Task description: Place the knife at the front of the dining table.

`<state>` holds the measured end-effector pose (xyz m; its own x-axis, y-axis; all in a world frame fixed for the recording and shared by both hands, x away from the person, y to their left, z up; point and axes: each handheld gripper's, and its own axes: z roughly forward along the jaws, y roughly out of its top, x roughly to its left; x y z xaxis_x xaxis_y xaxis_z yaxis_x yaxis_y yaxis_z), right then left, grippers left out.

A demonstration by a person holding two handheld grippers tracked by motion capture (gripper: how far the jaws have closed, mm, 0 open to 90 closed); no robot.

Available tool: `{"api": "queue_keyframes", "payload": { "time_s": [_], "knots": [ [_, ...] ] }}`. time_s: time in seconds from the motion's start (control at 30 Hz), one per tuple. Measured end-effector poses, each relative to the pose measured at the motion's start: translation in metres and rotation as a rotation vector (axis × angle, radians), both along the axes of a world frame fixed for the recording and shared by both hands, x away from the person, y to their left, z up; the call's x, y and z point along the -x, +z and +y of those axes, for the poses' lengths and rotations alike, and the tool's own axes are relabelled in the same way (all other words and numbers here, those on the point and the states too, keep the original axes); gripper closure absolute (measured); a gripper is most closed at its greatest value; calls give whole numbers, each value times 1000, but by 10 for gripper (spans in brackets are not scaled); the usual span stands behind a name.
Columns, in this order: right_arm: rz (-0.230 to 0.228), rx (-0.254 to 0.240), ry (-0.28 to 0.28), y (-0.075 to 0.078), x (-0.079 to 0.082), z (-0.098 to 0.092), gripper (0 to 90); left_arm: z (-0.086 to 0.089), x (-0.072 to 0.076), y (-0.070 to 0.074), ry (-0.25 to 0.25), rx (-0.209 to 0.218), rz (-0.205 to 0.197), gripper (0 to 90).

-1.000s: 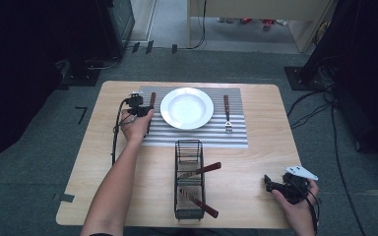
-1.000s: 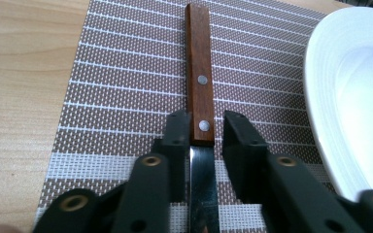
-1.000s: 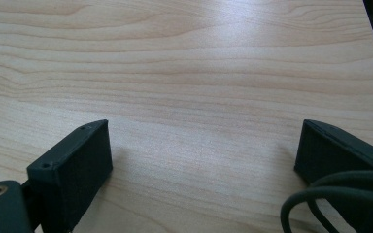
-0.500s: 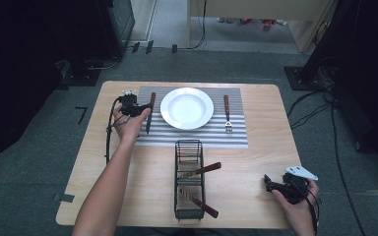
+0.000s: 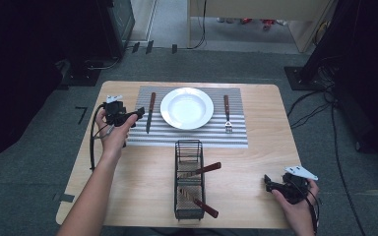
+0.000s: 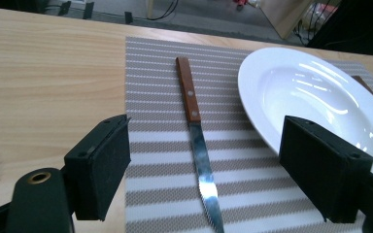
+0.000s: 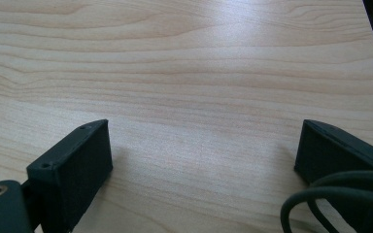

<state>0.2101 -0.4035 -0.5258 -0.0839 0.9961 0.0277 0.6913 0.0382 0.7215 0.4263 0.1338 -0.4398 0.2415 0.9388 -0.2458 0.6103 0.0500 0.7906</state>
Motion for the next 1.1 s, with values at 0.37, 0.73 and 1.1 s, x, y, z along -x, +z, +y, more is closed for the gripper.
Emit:
{"api": "queue_keyframes", "payload": {
  "time_s": [0.37, 0.73, 1.1],
  "knots": [
    [0, 0, -1, 0, 0, 0, 59, 28, 61, -1, -24, -33, -22, 190],
    [-1, 0, -6, 0, 0, 0, 59, 48, 107, -17, -33, -129, 10, 181],
    [2, -1, -14, 0, 0, 0, 59, 66, 142, -38, -48, -150, 43, 179]
  ]
}}
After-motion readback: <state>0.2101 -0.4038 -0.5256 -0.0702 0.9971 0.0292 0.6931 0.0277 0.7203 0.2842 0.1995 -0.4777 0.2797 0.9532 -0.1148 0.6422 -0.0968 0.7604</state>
